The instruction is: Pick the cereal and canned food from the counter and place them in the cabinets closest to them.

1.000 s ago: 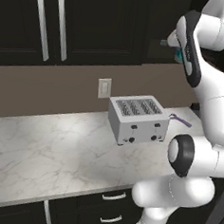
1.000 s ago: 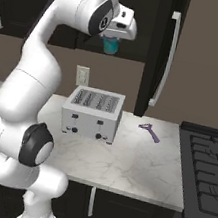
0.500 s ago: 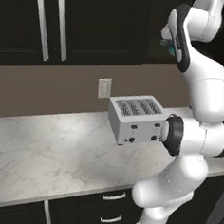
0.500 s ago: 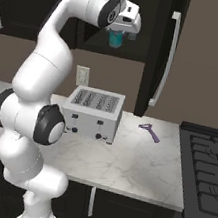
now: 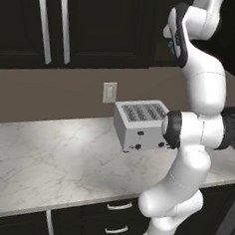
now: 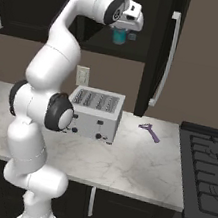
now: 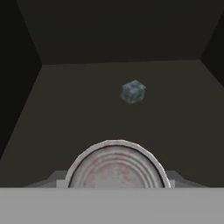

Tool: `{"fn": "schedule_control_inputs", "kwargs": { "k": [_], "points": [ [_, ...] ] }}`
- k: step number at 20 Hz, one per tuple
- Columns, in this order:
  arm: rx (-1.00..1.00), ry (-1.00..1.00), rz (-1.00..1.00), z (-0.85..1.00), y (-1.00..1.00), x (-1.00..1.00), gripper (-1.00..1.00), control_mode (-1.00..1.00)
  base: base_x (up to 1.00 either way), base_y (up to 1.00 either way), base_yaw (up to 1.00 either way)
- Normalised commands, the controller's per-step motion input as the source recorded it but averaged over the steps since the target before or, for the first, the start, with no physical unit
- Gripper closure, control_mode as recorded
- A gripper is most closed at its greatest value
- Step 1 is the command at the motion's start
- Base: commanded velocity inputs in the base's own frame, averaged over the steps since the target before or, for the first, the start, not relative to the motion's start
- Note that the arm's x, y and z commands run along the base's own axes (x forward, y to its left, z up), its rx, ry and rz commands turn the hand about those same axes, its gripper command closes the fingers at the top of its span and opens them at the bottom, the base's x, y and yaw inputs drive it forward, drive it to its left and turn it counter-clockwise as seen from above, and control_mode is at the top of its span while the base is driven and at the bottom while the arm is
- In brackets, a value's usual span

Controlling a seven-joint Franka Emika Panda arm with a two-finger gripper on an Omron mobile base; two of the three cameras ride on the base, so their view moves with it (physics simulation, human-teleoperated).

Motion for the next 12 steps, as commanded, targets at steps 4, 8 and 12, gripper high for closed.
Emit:
{"fn": "schedule_control_inputs", "kwargs": {
  "k": [4,8,12],
  "points": [
    [0.02,0.05,0.0,0.02,0.0,0.54,1.0,-1.0,0.0,0.0,0.0],
    [0.0,0.11,0.0,0.0,-0.02,0.13,1.0,-1.0,0.0,0.0,0.0],
    [0.0,0.04,0.0,0.0,-0.01,0.04,1.0,-1.0,0.0,0.0,0.0]
  ]
}}
